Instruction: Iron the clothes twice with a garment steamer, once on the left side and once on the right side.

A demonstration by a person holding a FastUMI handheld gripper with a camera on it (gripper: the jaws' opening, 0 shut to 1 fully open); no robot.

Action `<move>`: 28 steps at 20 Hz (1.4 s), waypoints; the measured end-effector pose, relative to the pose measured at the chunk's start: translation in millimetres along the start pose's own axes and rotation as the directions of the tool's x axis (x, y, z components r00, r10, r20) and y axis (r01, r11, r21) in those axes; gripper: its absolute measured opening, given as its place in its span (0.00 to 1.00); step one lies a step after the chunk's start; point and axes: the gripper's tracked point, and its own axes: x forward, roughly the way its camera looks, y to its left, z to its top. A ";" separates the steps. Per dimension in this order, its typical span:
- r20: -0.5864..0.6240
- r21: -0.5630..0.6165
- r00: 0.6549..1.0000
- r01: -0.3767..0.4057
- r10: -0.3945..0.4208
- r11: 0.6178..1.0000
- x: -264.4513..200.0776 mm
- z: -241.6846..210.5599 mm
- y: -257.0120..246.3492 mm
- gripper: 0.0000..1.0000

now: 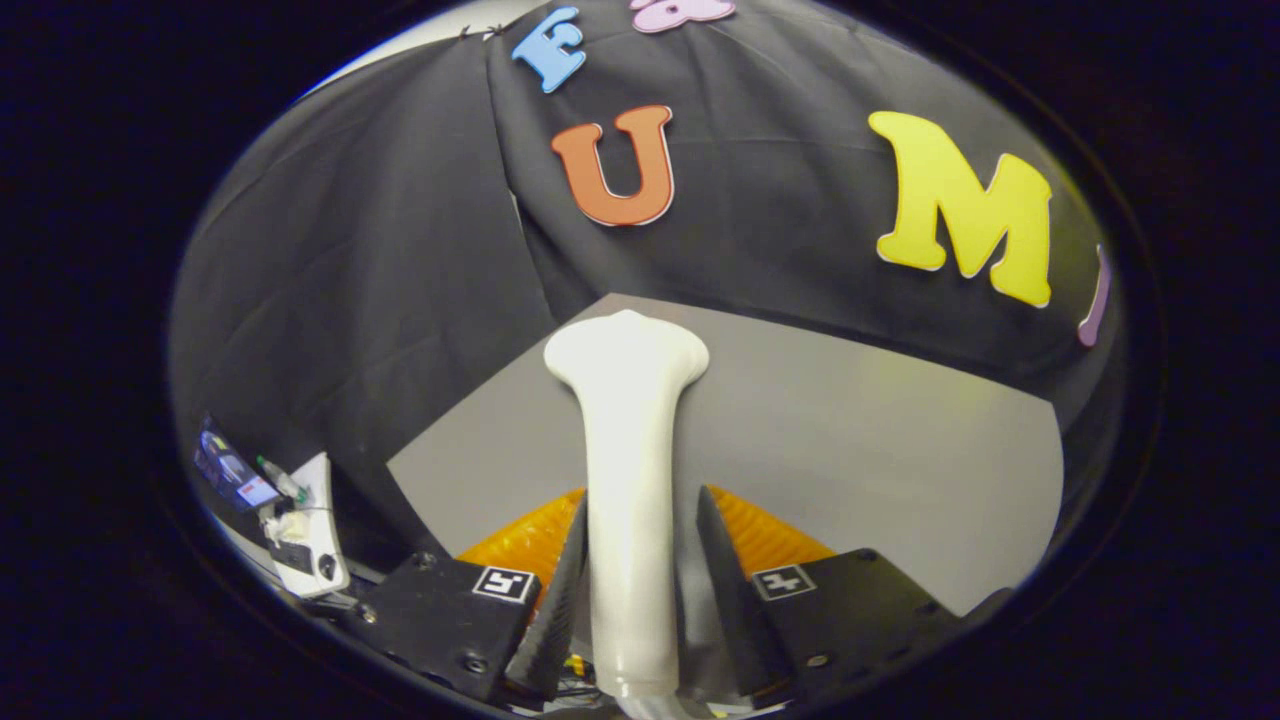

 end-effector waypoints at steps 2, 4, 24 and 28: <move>-0.016 -0.002 1.000 0.003 -0.003 1.000 0.2 0.3 7.6 0.51; -0.013 -0.019 1.000 0.021 -0.021 1.000 1.7 -0.5 7.6 0.42; 0.392 0.224 0.892 0.144 -0.225 0.964 -221.4 -19.6 -77.2 0.34; 0.462 0.306 0.810 0.236 -0.361 0.922 -285.9 -34.3 -126.0 0.33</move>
